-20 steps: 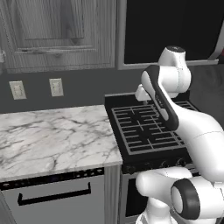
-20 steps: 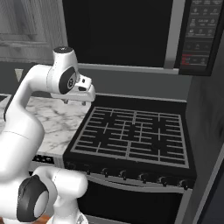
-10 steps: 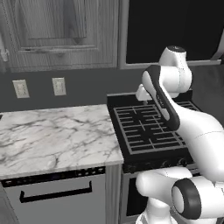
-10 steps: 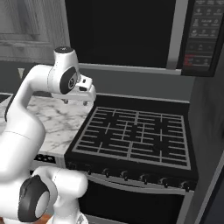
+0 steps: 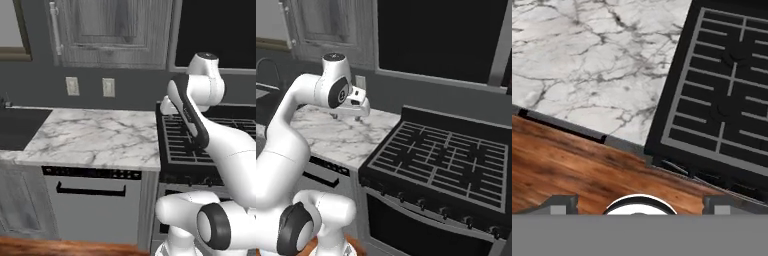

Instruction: Open the dishwasher door and pull out the top rack.

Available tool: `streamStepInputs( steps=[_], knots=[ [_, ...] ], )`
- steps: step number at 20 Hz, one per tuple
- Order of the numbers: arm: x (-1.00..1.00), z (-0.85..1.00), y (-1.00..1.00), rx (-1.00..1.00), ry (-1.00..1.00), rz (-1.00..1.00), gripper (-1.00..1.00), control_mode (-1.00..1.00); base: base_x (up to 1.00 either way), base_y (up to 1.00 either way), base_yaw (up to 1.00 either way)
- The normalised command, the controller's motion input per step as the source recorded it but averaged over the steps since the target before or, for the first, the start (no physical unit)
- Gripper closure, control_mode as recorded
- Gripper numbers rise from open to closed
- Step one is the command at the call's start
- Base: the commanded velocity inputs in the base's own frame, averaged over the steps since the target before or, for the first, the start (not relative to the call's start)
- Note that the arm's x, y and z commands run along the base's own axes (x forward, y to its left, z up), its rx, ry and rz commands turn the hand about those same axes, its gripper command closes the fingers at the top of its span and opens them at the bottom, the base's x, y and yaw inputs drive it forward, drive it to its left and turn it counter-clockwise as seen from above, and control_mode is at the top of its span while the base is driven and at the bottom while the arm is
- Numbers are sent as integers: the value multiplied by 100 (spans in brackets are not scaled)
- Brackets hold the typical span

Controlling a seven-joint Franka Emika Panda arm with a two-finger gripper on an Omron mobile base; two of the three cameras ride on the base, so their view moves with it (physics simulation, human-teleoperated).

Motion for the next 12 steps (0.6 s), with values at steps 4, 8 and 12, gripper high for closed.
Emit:
streamStepInputs(
  steps=[4, 8, 12],
  knots=[
    [0, 0, 0, 0, 0, 0, -100, 100, -10, -10, 48],
    [0, 0, 0, 0, 0, 0, -100, 100, 31, -40, 50],
    [0, 0, 0, 0, 0, 0, -100, 100, 37, -59, 46]
  ],
)
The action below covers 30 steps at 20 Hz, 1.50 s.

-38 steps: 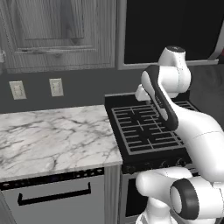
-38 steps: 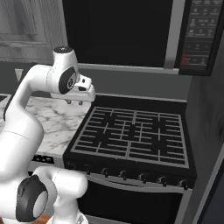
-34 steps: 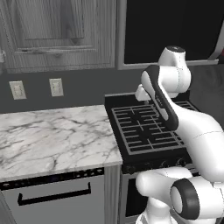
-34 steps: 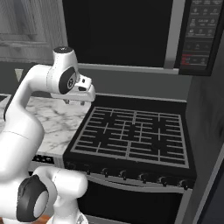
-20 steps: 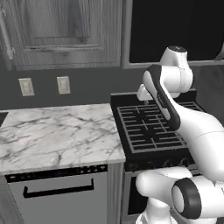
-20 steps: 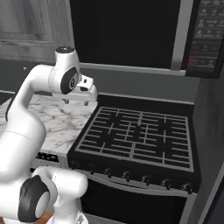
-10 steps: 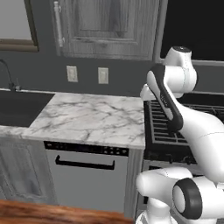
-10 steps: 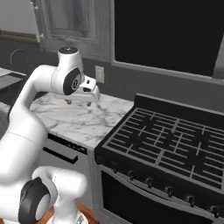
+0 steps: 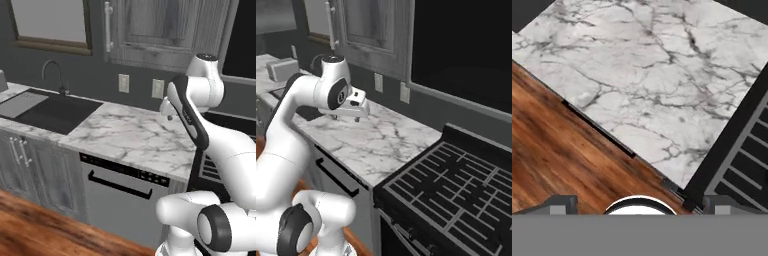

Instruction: Open the dishwasher door and pull out the top rack.

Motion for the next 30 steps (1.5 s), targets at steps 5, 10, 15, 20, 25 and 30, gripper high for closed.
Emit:
streamStepInputs(
  steps=[5, 10, 15, 20, 25, 30],
  knots=[
    [0, 0, 0, 0, 0, 0, -100, 100, 0, -56, 41],
    [0, 0, 0, 0, 0, 0, -100, 100, 0, -47, 34],
    [0, 0, 0, 0, 0, 0, -100, 100, 27, -39, 17],
    [0, 0, 0, 0, 0, 0, -100, 100, 40, -47, 7],
    [0, 0, 0, 0, 0, 0, -100, 100, 12, -31, 5],
    [-1, -25, 2, -1, 1, 2, -100, -100, 0, 0, 0]
  ],
)
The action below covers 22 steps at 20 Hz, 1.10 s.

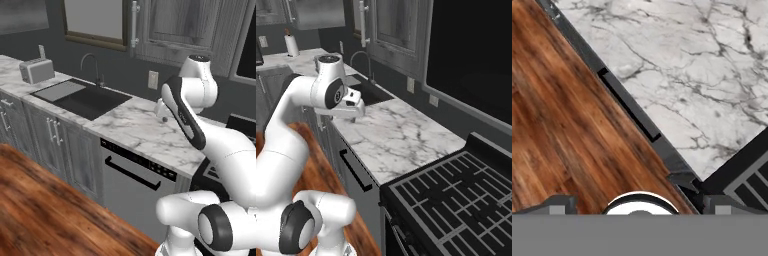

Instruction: Open the dishwasher door and pull out the top rack.

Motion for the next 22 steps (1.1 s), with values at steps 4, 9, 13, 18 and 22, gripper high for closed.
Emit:
streamStepInputs(
  steps=[4, 9, 13, 18, 22],
  knots=[
    [0, -100, 87, -34, -1, 8, -100, -100, 0, 0, 0],
    [0, -100, 100, -51, -1, 11, -100, -100, 0, 0, 0],
    [6, -100, 100, -43, 3, 4, -100, -100, 0, 0, 0],
    [56, -66, 45, -16, 14, 0, -100, -100, 0, 0, 0],
    [66, -50, 1, -7, 24, 0, -100, -100, 0, 0, 0]
  ],
)
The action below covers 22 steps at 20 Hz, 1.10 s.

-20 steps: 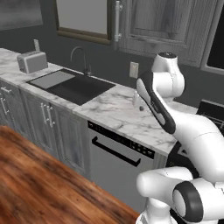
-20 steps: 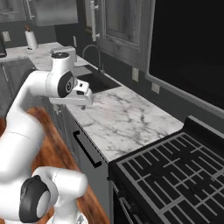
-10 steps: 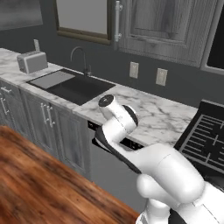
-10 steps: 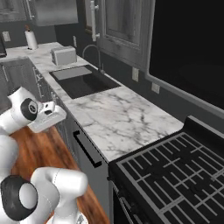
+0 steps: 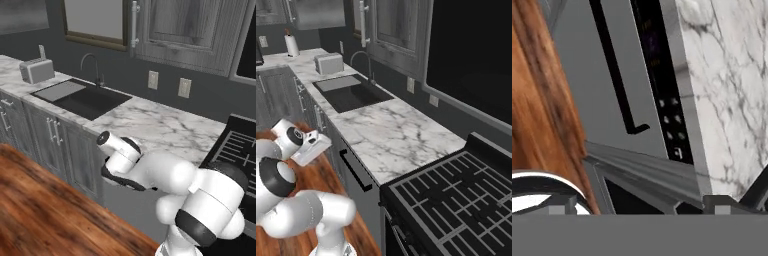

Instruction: Open the dishwasher door and pull out the top rack.

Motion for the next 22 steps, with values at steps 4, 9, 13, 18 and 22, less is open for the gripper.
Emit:
streamStepInputs(
  steps=[4, 9, 13, 18, 22],
  knots=[
    [48, -68, -6, -7, 18, 1, -100, -100, 0, 0, 0],
    [29, -95, -1, -18, 3, 8, -100, -100, 0, 0, 0],
    [38, -95, 1, -26, -1, 8, -100, -100, 0, 0, 0],
    [47, -53, 0, -21, -2, 4, -100, -100, 0, 0, 0],
    [47, -37, 0, -16, 0, 0, -100, -100, 0, 0, 0]
  ],
)
